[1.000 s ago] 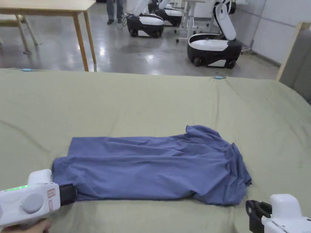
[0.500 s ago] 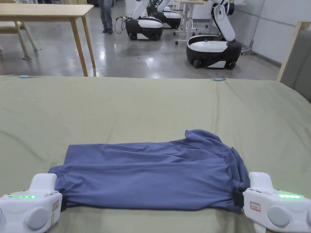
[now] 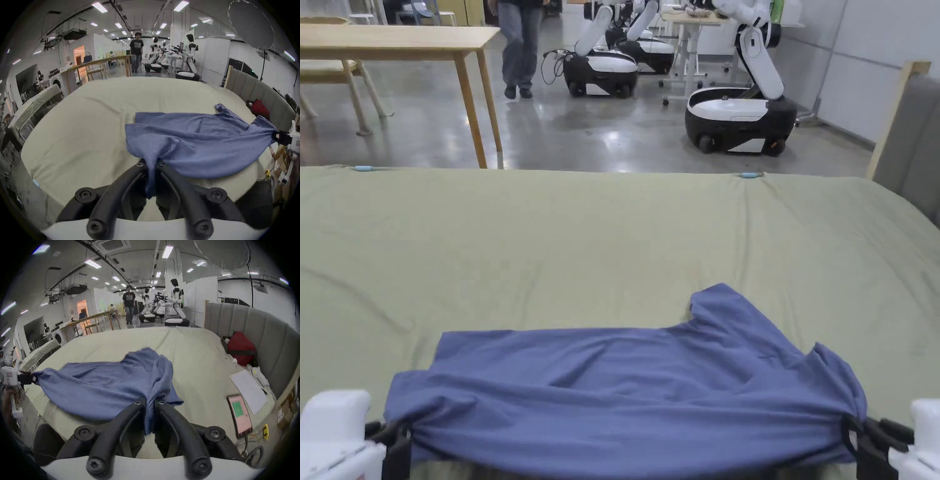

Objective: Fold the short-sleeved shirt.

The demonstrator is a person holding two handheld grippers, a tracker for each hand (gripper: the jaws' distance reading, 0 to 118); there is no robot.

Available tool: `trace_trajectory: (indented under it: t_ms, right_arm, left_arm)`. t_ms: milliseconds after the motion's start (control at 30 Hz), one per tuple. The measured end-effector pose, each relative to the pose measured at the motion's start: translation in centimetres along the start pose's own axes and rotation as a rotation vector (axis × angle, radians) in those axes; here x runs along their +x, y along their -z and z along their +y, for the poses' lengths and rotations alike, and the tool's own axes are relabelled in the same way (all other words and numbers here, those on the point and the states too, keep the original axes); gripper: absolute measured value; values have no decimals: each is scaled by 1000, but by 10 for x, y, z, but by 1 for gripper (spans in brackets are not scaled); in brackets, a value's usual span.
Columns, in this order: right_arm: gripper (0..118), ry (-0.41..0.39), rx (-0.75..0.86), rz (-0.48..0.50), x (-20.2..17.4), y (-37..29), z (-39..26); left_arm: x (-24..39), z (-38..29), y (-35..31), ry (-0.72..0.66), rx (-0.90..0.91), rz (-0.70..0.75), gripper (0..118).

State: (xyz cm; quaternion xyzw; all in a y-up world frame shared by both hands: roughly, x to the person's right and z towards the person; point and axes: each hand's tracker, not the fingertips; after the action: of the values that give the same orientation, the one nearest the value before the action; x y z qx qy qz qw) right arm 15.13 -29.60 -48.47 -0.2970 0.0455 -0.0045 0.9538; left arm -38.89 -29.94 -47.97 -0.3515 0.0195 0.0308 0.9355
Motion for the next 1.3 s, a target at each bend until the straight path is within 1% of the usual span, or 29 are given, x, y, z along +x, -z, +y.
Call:
trace_trajectory:
  t_ms: [67, 133, 167, 200, 233, 267, 300, 333, 433, 467, 500, 533, 567, 600, 633, 667, 700, 733, 767, 867, 967, 1000, 1033, 1067, 1100, 1167, 1200, 1267, 1300]
  right_arm:
    - [10, 38, -66, -11, 3, 0, -28]
    - [10, 81, -79, -2, 6, 4, -52]
    - [15, 85, -80, -5, 7, 6, -59]
    - [43, 88, -74, -3, 7, 4, -62]
    - [78, 95, -32, 15, 7, -1, -60]
    - [105, 95, 17, 39, 5, -8, -55]
    - [116, 93, 68, 75, 3, -16, -48]
    - [116, 81, 128, 110, -2, -25, -39]
    - [116, -7, 203, 72, -24, -35, -6]
    - [114, -29, 230, 81, -31, -36, 2]
    - [100, -30, 235, 84, -37, -37, 8]
    - [69, -23, 231, 93, -42, -36, 14]
    - [30, -24, 233, 103, -48, -33, 18]
    - [6, -41, 236, 86, -55, -30, 21]
    - [6, -74, 253, 41, -61, -29, 21]
    - [6, -92, 263, 40, -64, -29, 21]
    - [6, -82, 254, 75, -64, -29, 22]
    - [6, -57, 247, 120, -64, -29, 23]
    - [6, -53, 249, 123, -66, -29, 24]
    - [6, -91, 241, 113, -66, -20, 26]
    - [6, -93, 206, 114, -61, -3, 30]
    - [6, -93, 192, 109, -59, 2, 31]
    - [6, -97, 175, 105, -56, 8, 32]
    - [6, -101, 161, 100, -54, 14, 34]
    - [6, -104, 148, 96, -51, 20, 36]
    - [6, -104, 131, 85, -45, 31, 40]
    - [6, -107, 119, 81, -42, 37, 42]
    - [6, -112, 94, 60, -37, 52, 49]
    - [6, -113, 79, 55, -34, 59, 53]
  left_arm:
    - [-4, -29, 1, -19, -43, 4, 6]
    - [-8, -51, 8, -43, -64, -3, 6]
    - [-9, -57, 9, -46, -59, -2, 7]
    - [-7, -61, 6, -48, -32, 15, 27]
    - [-3, -62, 3, -16, 3, 85, 65]
    - [2, -60, -5, 27, 41, 165, 100]
    - [3, -59, -13, 46, 82, 177, 108]
    - [6, -56, -25, 52, 164, 137, 107]
    - [19, -35, -39, 90, 259, 146, 107]
    - [23, -28, -41, 101, 293, 142, 107]
    - [27, -22, -42, 97, 308, 136, 101]
    - [30, -18, -43, 100, 292, 124, 85]
    - [34, -12, -41, 112, 280, 116, 49]
    - [39, -8, -38, 137, 243, 139, 0]
    - [41, -6, -32, 149, 213, 154, 0]
    - [40, -6, -28, 129, 188, 159, 0]
    - [39, -3, -24, 136, 188, 90, 0]
    - [37, 2, -18, 131, 150, 71, 0]
    - [33, 4, -7, 121, 134, 89, 0]
    - [23, 23, 24, 104, 106, 85, 0]
    - [13, 47, 69, 91, 92, 74, 0]
    - [12, 56, 85, 99, 88, 84, 14]
    - [10, 64, 104, 116, 77, 98, 42]
    - [7, 76, 125, 114, 54, 104, 87]
    - [2, 86, 147, 107, 13, 116, 118]
    - [-5, 98, 179, 76, 3, 87, 114]
    - [-9, 104, 197, 46, -45, 83, 114]
    - [-13, 113, 231, 43, -94, 131, 114]
    - [-16, 111, 244, 48, -92, 130, 111]
